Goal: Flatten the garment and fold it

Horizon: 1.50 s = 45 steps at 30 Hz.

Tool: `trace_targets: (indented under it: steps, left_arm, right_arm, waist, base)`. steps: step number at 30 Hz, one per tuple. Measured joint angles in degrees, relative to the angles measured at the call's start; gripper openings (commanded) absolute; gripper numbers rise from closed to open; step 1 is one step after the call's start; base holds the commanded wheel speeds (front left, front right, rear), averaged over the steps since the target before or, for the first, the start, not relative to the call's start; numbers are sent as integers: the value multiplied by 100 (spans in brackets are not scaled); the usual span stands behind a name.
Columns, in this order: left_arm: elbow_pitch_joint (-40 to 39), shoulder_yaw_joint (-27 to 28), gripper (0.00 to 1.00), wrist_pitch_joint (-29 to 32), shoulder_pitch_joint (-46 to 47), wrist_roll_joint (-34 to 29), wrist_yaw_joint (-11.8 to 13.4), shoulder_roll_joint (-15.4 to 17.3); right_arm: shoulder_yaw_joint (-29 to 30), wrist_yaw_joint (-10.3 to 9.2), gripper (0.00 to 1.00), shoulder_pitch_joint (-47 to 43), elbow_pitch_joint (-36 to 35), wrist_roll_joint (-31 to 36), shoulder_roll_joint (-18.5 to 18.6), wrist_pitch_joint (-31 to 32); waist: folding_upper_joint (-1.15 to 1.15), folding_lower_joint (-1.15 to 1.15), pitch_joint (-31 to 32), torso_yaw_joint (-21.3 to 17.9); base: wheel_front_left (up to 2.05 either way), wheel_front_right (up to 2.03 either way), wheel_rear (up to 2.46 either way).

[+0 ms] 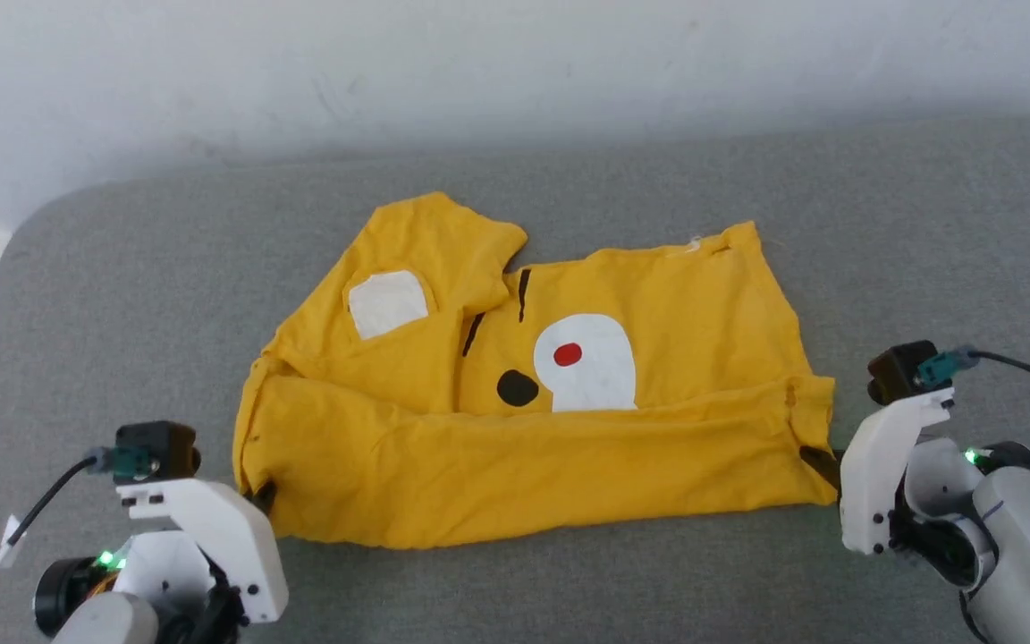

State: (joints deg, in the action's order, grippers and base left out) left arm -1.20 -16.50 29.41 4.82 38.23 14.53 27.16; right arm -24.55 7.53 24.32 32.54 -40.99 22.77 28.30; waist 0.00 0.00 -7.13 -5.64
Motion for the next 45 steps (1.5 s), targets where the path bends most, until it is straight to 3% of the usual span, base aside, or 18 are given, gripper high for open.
trace_targets:
  steps: [7,14,18,22,23,24,25,26,27,39,45]
  left_arm:
    - [-491,176,0,9,-661,-7,277,282]
    - [-1111,359,0,86,-1558,-48,649,509]
    - [-1178,346,0,135,-1889,-8,724,482]
    - [-850,309,0,-5,-1894,120,717,240]
    - [-728,286,0,-52,-1879,145,704,162]
    - [-587,267,0,-87,-1864,163,666,97]
    - [-447,250,36,-121,-1836,196,647,31]
    - [-319,235,88,-119,-1809,235,614,-23]
    - [-203,203,100,-109,-1775,278,571,-58]
    - [-215,648,100,-760,-985,352,370,-73]
    - [-157,768,100,-1192,168,-47,467,-21]
  right_arm:
    - [-477,1,0,-250,-716,133,369,-573]
    - [-324,2,0,-915,-1451,256,644,-754]
    - [-16,2,0,-1494,-1729,315,644,-594]
    - [281,2,0,-1991,-1716,425,419,-463]
    - [354,2,16,-2097,-1672,448,326,-464]
    - [408,2,49,-2187,-1626,492,237,-465]
    - [447,2,89,-2258,-1566,527,162,-465]
    - [478,2,100,-2310,-1524,525,83,-476]
    - [499,1,100,-2341,-1492,543,20,-526]
    - [1225,1,100,-2338,-2282,1292,-486,-2749]
    - [1471,1,100,-2134,-3021,1590,-784,-3268]
  waist:
    - [0,-1,446,-54]
    - [0,-1,839,-77]
    - [0,-2,891,-37]
    - [0,0,801,-27]
    - [0,0,776,-29]
    - [0,-1,750,-32]
    - [0,-1,723,-35]
    - [0,-1,695,-43]
    - [0,0,668,-55]
    - [0,0,500,-292]
    - [0,0,186,-395]
  base:
    - [0,0,0]
    - [0,0,0]
    - [0,0,0]
    - [0,0,0]
    - [0,0,0]
    - [0,0,0]
    - [0,0,0]
    - [0,0,0]
    - [0,0,0]
    - [0,0,0]
    - [0,0,0]
